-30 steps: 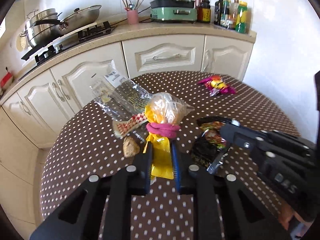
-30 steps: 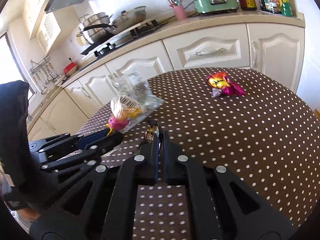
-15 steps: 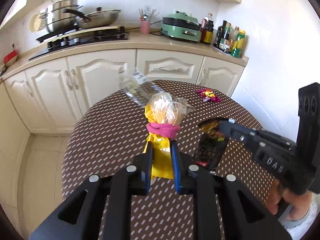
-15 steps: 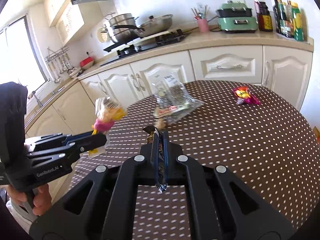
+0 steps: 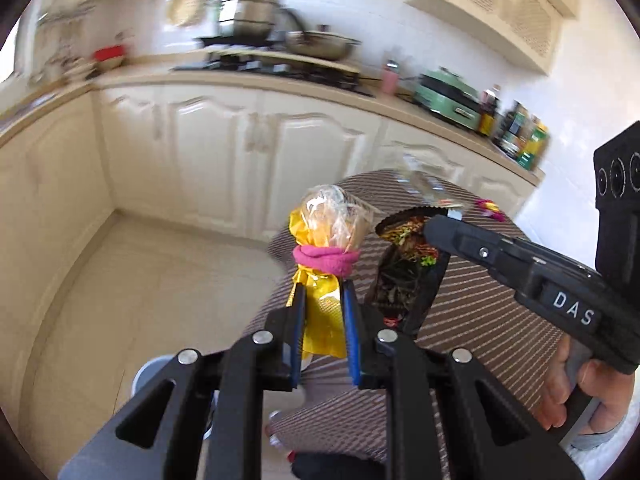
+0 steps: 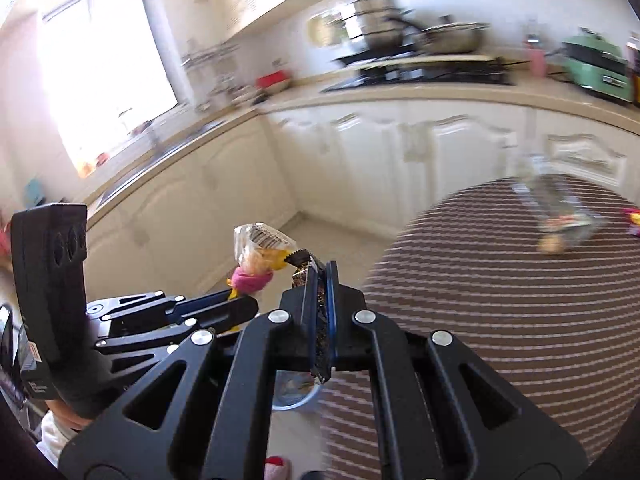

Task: Collect trash
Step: 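Carry snack bag and dark wrapper over the bucket and open both tools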

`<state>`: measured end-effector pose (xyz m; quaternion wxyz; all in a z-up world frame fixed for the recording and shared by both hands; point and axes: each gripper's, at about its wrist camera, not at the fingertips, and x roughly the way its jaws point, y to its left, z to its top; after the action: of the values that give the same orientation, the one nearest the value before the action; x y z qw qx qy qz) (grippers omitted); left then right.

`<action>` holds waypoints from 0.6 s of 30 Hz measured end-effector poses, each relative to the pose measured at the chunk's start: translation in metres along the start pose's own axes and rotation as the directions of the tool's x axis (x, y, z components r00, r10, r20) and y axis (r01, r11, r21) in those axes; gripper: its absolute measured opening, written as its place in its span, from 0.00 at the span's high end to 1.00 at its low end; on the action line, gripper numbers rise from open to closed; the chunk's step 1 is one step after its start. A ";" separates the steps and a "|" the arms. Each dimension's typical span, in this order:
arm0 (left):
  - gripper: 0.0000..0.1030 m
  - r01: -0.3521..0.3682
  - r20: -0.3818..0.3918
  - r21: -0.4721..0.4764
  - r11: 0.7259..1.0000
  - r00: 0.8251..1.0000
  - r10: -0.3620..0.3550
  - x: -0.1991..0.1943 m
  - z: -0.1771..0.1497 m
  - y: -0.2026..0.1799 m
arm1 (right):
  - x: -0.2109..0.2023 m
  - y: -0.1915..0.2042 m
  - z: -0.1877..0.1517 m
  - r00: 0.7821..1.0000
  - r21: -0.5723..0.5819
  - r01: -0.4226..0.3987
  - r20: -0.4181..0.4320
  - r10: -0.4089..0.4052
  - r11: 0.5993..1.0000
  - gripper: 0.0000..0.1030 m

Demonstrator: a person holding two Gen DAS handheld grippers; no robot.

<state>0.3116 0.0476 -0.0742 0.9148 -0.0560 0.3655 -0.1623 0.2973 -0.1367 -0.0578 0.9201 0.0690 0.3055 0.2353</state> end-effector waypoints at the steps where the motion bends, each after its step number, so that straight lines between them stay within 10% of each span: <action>1: 0.84 -0.019 -0.001 -0.027 0.999 1.000 0.019 -0.006 -0.008 0.020 | 0.016 0.019 -0.003 1.000 -0.015 -0.023 -0.021 0.023 1.000 0.96; 11: 0.84 -0.216 -0.121 -0.297 0.930 0.975 0.188 -0.001 -0.107 0.195 | 0.168 0.139 -0.065 0.958 -0.077 -0.156 -0.255 0.132 0.985 0.96; 18: 0.84 -0.283 -0.270 -0.449 0.848 0.947 0.173 0.067 -0.176 0.273 | 0.265 0.154 -0.129 0.902 -0.072 -0.140 -0.421 0.097 0.988 0.96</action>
<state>0.3061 0.2842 -0.3060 0.8386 -0.2195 0.4970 0.0391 0.3467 0.1221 -0.2604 0.8199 -0.0105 0.4777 0.3152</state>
